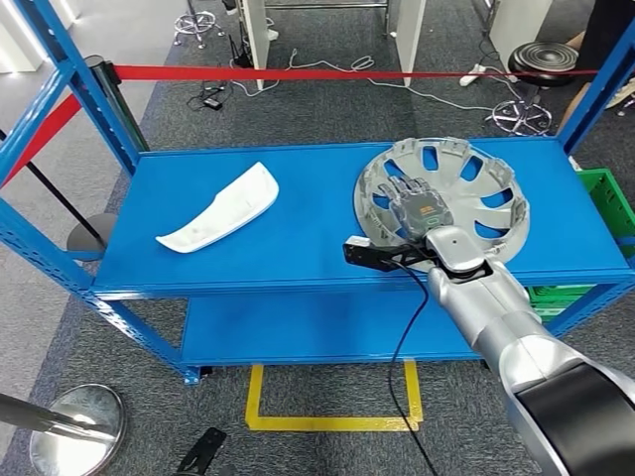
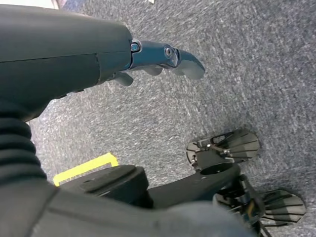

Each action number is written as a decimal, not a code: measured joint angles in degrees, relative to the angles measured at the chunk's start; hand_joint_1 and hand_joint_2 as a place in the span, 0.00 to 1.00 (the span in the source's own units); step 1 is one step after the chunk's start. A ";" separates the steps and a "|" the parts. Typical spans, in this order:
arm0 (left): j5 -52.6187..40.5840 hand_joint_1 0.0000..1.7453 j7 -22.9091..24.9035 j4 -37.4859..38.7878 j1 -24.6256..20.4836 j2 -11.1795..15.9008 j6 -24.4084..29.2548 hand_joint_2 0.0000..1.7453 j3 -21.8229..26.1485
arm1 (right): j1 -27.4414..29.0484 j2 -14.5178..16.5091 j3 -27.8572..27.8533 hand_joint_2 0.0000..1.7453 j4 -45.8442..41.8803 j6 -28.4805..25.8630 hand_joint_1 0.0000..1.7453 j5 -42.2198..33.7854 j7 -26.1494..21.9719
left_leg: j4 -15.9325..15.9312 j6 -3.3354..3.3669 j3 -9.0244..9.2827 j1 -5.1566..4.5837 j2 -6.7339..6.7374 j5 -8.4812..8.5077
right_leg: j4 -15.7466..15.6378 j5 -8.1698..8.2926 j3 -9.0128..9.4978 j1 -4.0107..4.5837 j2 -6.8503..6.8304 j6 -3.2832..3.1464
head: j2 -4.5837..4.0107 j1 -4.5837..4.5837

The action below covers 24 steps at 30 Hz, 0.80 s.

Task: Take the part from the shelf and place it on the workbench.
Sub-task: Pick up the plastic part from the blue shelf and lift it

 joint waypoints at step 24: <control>0.00 0.00 1.15 0.00 -0.75 -0.33 -0.93 1.00 -0.20 | -3.18 1.12 -1.49 1.00 2.17 26.63 0.00 -1.16 12.27 | -0.72 -1.54 0.31 0.00 0.04 -0.12 | -0.30 0.26 0.11 0.05 0.04 -0.39 | 0.00 0.07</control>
